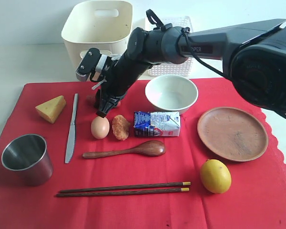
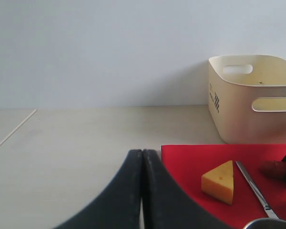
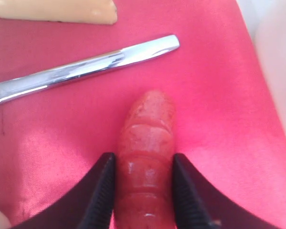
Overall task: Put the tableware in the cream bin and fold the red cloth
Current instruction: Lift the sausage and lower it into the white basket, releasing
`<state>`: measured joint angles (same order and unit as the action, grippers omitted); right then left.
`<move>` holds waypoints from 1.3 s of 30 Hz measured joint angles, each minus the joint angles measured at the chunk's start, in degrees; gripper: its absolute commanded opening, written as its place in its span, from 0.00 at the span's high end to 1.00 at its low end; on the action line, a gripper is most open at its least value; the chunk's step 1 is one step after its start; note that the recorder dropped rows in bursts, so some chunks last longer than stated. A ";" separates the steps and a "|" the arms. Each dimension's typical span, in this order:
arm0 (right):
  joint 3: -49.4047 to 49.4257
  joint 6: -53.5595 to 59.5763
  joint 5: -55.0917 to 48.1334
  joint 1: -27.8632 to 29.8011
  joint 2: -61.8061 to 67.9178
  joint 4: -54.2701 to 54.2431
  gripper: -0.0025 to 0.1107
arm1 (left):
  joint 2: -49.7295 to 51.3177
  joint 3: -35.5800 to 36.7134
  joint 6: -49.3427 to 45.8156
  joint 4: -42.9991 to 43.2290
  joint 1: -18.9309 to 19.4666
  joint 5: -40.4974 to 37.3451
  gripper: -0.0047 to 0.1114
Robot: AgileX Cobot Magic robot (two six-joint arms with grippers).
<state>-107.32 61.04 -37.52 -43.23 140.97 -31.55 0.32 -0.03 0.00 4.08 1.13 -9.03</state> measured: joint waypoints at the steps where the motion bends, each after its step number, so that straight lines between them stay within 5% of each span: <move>1: 0.00 0.00 0.00 0.00 0.00 0.00 0.84 | 0.00 0.00 0.00 0.00 0.00 0.00 0.96; 6: 0.00 0.21 0.00 0.00 0.00 0.63 0.84 | 0.00 0.00 0.00 0.00 0.00 0.00 0.96; 10: 0.00 0.24 -0.07 -0.09 0.00 0.82 0.98 | 0.00 0.00 0.00 0.00 0.00 0.00 0.96; 29: -0.16 -2.14 -5.96 0.02 -15.78 1.31 0.98 | 0.00 0.00 0.00 0.00 0.00 0.00 0.96; 39: -0.16 -13.50 -5.49 13.91 -23.14 1.74 0.98 | 0.00 0.00 0.00 0.00 0.00 0.00 0.96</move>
<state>-107.48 47.54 -43.01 -29.32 117.83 -29.81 0.32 -0.03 0.00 4.08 1.13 -9.03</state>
